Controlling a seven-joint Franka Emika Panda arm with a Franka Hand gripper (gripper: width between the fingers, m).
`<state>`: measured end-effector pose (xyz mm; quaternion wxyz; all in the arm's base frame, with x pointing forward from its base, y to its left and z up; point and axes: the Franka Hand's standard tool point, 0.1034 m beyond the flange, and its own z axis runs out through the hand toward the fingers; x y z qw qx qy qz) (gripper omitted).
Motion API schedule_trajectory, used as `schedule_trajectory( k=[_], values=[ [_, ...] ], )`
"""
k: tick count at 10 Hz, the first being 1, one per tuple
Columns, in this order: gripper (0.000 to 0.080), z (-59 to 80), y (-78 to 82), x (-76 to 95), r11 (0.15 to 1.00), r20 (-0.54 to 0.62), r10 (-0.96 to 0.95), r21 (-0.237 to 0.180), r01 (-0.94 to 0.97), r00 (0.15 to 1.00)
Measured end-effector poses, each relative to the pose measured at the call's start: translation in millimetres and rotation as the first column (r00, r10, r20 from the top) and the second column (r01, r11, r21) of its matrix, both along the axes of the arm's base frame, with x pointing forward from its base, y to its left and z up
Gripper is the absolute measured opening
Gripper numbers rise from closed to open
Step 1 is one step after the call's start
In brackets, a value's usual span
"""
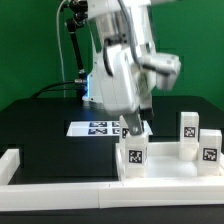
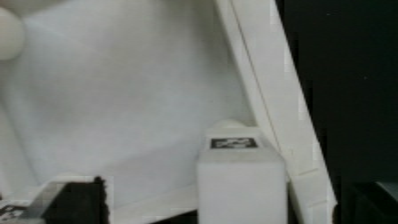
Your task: Assemble square table
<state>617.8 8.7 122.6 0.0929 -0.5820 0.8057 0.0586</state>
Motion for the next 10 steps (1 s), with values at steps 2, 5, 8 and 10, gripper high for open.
schedule_trajectory(
  k=[2,5,8,10],
  values=[
    [0.0649,5.2,-0.9,0.5,1.000,0.004,0.003,0.003,-0.004,1.000],
    [0.0649,3.7,-0.1,-0.1,1.000,0.001,0.007,0.002,-0.007,1.000],
    [0.0649,3.5,0.3,-0.2,1.000,0.002,0.011,0.002,-0.011,1.000],
    [0.0649,3.5,0.5,-0.3,1.000,0.002,0.012,0.002,-0.012,1.000]
  ],
)
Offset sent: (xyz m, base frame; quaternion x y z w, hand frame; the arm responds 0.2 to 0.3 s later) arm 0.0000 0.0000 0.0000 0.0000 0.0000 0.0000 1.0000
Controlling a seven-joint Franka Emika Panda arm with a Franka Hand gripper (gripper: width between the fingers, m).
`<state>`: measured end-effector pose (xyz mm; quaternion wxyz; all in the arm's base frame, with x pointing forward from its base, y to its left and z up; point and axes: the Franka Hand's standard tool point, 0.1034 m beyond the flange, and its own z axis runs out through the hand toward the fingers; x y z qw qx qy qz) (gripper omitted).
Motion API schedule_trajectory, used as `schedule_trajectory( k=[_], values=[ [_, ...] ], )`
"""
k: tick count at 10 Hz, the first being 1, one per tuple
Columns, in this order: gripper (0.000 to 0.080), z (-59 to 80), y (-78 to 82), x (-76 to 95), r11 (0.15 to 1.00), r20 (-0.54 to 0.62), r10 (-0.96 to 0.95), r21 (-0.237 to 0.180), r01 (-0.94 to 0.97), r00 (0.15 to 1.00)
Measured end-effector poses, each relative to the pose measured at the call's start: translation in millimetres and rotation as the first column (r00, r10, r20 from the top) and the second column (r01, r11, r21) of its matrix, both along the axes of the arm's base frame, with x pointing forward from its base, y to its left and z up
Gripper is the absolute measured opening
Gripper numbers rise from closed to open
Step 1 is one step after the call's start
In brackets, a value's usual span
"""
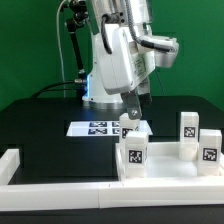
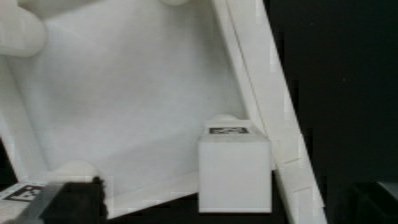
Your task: Assemble square table
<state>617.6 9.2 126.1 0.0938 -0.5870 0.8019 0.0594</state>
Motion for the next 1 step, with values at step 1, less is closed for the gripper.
schedule_trajectory(
  k=[1],
  values=[
    [0.0649,0.0,0.1,0.0,1.000,0.000,0.001,0.000,-0.001,1.000]
  ],
)
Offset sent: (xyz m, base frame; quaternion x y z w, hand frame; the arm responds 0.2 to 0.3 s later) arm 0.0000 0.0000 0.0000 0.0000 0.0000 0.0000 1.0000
